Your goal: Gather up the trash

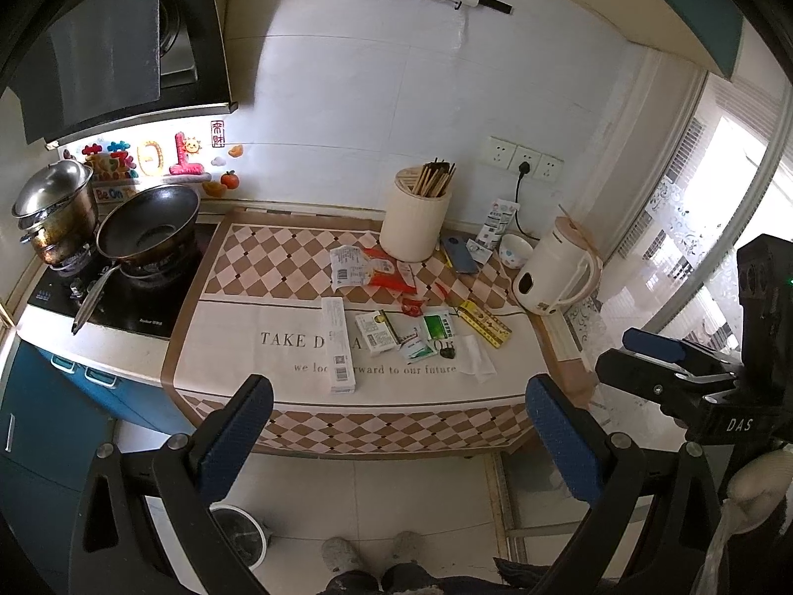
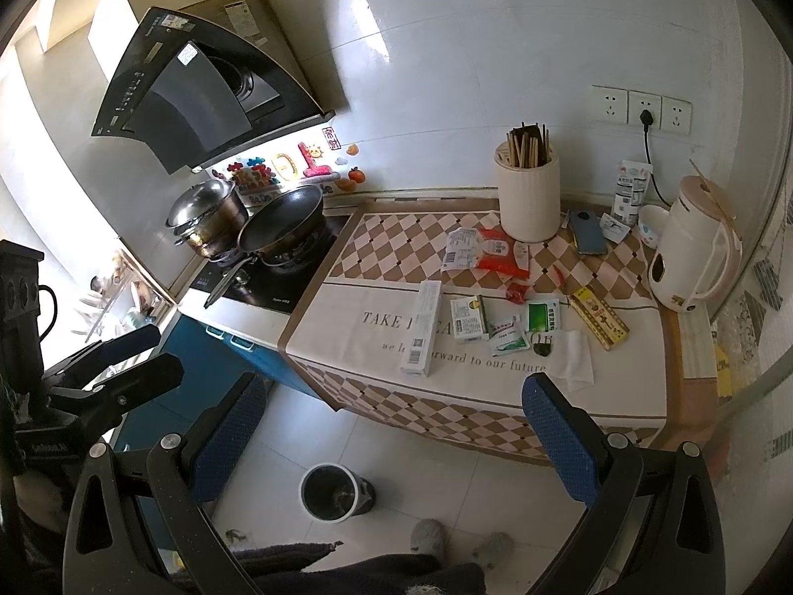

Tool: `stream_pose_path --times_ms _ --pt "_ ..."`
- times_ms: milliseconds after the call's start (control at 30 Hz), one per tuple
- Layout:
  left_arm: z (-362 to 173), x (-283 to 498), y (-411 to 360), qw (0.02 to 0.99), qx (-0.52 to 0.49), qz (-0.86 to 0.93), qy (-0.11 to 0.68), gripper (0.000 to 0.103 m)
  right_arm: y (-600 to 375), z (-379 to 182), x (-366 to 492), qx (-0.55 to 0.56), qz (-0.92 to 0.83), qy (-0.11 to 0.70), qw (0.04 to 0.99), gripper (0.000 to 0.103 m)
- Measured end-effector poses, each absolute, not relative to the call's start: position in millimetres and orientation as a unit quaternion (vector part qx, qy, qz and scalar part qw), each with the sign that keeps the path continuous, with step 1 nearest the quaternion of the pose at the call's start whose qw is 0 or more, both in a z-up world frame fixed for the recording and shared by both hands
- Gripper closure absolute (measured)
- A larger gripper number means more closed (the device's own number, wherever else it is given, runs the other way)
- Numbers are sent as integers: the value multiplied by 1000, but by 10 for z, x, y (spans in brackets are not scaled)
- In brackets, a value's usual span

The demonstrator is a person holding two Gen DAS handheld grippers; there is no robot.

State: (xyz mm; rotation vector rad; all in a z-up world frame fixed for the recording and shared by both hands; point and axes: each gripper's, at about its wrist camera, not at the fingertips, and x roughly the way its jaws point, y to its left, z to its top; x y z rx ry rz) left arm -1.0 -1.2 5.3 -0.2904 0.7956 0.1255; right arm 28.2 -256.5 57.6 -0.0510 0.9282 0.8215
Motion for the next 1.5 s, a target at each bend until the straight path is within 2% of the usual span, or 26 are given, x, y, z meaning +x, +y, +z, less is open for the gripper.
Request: stream_pose_path --times_ms 1500 --pt "10 143 -136 908 -150 47 388 0 -2388 554 272 -32 385 443 809 0"
